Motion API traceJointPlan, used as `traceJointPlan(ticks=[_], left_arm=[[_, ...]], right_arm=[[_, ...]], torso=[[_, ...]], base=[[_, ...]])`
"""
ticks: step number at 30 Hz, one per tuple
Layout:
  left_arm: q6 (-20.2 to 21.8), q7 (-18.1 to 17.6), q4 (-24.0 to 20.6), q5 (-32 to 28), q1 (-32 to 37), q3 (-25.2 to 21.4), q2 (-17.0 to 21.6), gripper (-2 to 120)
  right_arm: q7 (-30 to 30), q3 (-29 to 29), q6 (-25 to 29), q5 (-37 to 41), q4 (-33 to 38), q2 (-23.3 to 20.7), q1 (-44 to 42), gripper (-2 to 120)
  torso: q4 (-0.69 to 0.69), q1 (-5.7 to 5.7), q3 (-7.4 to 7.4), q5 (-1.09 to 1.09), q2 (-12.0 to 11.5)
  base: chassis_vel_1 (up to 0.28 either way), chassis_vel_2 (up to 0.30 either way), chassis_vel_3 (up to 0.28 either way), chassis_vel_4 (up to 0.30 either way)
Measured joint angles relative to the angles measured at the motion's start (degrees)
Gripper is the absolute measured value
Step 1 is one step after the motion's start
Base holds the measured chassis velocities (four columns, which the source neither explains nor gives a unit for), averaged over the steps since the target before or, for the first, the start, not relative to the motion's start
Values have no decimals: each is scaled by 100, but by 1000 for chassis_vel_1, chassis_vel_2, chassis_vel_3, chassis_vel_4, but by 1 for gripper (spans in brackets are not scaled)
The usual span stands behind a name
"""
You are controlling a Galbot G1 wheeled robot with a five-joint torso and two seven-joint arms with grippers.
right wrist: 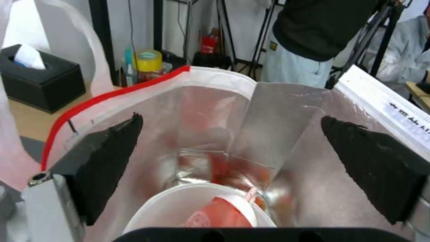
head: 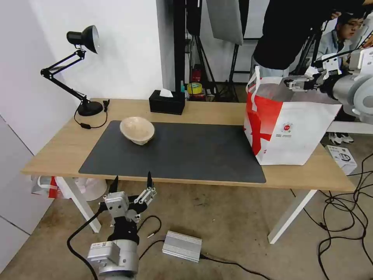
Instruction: Pick up the trash from the table and place it into the takeout bag.
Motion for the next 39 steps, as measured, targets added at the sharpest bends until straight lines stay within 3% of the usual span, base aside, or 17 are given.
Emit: traceJointPlan(ticks=[6,10,17,19,31,36,39], left_arm=[[1,-1,-3,-2,3,0,2,100],[1,-4,-19,-4,15,-17,-6,100],[1,-4,-52,-105,-34,-82,-68,100],[1,-3,-65,-124,-38,-91,-70,100],[-18,0,-44,-121,-63,-80,-76,100],[-69,0,-47,-94,-5,-111,-152,100],[-98,0,-114,-8,112,-194,-269,100]], right_arm=[[3,216,198,2,187,-90,-247,100],[121,792,1018,-35,824,-360,-1036,100],[608,1429,1739,0,1493,-633,-1881,100],[815,1912,1994,-173,1783,-658,-2383,100],[1374,3978,2879,-1360,3125,-349,-4991,100],[1383,4162,3062,-1632,3330,-99,-5345,100],[1398,3777,3314,-1881,3426,185,-5363,100]], torso=[[-1,0,0,0,0],[0,0,0,0,0],[-1,0,0,1,0],[-1,0,-1,0,0],[0,0,-1,0,0],[-2,-1,-1,-1,0],[0,0,-1,0,0]], base=[[0,0,0,0],[0,0,0,0],[0,0,0,0],[0,0,0,0],[0,0,0,0],[0,0,0,0],[0,0,0,0]])
